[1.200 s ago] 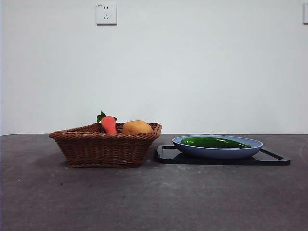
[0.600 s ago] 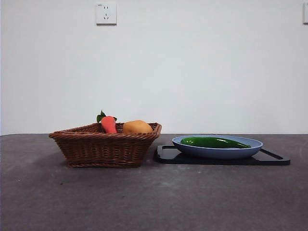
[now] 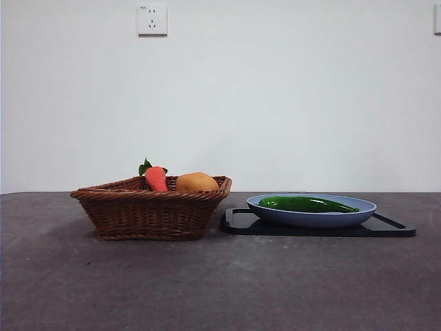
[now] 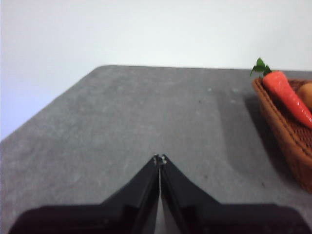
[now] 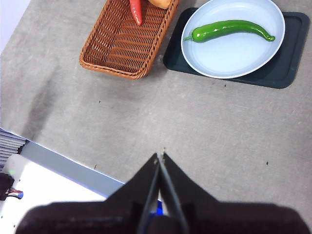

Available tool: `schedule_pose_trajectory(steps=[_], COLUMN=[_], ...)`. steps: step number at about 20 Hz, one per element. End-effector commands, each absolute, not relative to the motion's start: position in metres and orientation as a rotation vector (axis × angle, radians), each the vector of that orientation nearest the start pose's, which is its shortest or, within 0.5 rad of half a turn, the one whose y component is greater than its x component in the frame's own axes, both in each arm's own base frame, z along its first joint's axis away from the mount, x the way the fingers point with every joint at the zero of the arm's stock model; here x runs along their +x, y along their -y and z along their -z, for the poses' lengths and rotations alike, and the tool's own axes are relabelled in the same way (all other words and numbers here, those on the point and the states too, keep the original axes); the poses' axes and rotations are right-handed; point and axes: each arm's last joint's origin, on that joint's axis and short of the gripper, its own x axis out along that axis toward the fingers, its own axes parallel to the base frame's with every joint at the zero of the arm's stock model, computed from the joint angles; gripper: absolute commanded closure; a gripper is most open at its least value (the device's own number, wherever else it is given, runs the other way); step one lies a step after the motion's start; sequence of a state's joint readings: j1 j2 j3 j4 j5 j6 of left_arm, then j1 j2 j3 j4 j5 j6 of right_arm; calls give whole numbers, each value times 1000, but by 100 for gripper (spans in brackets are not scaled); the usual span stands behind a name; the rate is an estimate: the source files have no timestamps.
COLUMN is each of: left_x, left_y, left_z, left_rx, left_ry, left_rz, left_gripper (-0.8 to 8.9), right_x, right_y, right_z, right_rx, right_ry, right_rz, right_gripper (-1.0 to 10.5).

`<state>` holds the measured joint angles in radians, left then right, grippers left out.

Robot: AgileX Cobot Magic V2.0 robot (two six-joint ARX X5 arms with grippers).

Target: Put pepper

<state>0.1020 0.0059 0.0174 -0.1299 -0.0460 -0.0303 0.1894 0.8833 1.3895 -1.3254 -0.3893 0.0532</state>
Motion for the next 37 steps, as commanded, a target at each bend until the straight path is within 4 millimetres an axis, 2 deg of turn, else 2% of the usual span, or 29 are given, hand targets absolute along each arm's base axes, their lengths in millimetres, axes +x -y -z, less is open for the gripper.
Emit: schedule_pose_trajectory(steps=[1, 6, 20, 23, 28, 30, 32, 37], left_x=[95, 95, 95, 95, 95, 95, 95, 95], left_y=[-11, -9, -9, -9, -9, -9, -9, -9], left_z=[-148, -149, -149, -149, -149, -149, -149, -149], left_rx=[-62, -91, -91, -91, -91, -91, -91, -91], left_ry=[-178, -171, -172, -172, -172, -172, -172, -172], left_rz=[-152, -86, -86, -86, -86, -86, -86, -86], left_gripper=[805, 806, 805, 805, 805, 805, 805, 805], right_x=[99, 99, 99, 99, 64, 53, 50, 61], right_y=[-30, -30, -30, -30, -18, -15, -11, -10], right_z=[-415, -415, -415, -422, -437, -428, -409, -355], right_rx=[132, 133, 127, 82, 24, 13, -5, 23], right_ry=[-818, -818, -815, -701, -410, -330, -265, -114], right_rz=[-524, -524, -526, -546, -500, -447, -341, -249], right_gripper=[936, 936, 936, 936, 936, 936, 936, 936])
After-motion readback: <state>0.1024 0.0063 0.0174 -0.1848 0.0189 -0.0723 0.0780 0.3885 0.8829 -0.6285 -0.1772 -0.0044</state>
